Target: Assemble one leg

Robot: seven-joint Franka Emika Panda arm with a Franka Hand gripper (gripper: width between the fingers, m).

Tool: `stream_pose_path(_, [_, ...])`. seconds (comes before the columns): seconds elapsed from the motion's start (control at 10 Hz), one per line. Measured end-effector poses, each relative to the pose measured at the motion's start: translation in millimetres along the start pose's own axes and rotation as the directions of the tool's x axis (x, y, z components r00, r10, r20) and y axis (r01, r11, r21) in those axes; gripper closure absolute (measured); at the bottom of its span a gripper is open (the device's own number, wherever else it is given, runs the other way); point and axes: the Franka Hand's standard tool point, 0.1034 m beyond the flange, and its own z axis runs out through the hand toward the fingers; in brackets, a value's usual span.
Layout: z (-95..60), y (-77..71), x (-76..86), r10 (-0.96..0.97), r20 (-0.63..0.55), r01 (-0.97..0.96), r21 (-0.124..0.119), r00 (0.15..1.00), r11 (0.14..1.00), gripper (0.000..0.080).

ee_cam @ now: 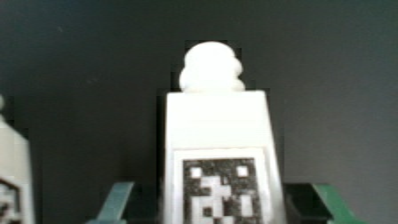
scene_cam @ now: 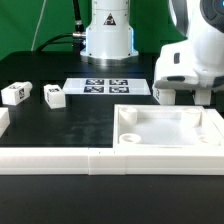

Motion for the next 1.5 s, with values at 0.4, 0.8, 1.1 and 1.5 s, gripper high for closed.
stream_pose_path(0.4, [-49.9, -5.0, -18.9, -0.016, -0.072, 0.017, 0.011, 0.997, 1.0, 0.0512])
stream_pose_path(0.8, [-59.2, -11.2, -10.8, -0.022, -0.218, 0.029, 0.028, 0.976, 0.999, 0.0511])
stream_pose_path(1.1, [-65.6, 19.2, 3.1, -0.096, -0.501, 0.11, -0.001, 0.86, 0.994, 0.0511])
stream_pose_path(1.5, [-129.6, 59.6, 11.8, -0.182, -0.759, 0.183, -0.083, 0.625, 0.979, 0.0511])
